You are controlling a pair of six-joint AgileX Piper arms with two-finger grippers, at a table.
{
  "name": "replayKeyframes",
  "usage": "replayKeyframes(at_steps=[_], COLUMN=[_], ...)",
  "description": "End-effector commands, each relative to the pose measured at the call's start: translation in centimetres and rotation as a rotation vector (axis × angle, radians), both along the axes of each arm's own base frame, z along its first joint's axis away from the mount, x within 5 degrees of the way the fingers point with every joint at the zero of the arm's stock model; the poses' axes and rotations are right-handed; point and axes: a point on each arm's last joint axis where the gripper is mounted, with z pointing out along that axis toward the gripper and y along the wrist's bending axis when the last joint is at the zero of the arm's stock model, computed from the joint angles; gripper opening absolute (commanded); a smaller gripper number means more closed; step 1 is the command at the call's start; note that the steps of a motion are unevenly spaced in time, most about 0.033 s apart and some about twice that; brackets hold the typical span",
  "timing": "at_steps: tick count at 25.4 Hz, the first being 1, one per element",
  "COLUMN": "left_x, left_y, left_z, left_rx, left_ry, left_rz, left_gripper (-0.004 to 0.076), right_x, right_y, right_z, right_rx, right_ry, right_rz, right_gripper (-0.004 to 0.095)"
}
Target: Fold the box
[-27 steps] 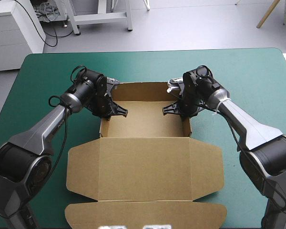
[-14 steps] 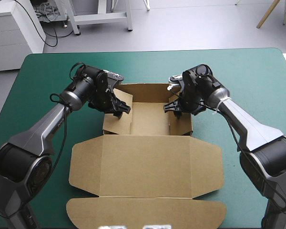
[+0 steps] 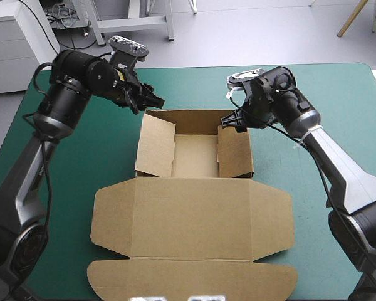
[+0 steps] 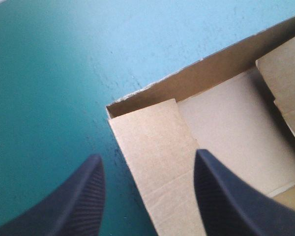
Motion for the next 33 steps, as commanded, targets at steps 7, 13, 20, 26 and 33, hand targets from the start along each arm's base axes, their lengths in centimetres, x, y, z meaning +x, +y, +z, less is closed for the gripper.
replayKeyframes(at_steps=[7, 13, 20, 26, 33], left_x=[-10.0, -14.4, -17.6, -20.4, -23.4], left_y=[4.6, 6.7, 8.2, 9.5, 10.8], left_z=[8.2, 5.2, 1.1, -3.7, -9.2], left_rx=[-0.065, -0.013, 0.002, 0.003, -0.018], left_ry=[-0.215, -0.154, -0.149, -0.148, -0.146], left_rz=[-0.035, -0.059, -0.073, -0.075, -0.078], left_gripper=[-0.001, -0.001, -0.001, -0.001, -0.001], right_x=[-0.4, 0.0, 0.1, 0.3, 1.1], right_y=[-2.6, -2.0, -1.9, -1.4, -0.6], right_z=[0.0, -3.3, -3.3, -3.3, -5.3], right_rx=[0.053, 0.126, 0.142, 0.173, 0.21], right_ry=[0.018, 0.159, 0.154, 0.119, 0.193], right_rz=[-0.096, -0.071, -0.068, -0.013, -0.011], right_gripper=[0.0562, 0.0562, 0.0548, 0.0437, 0.0386])
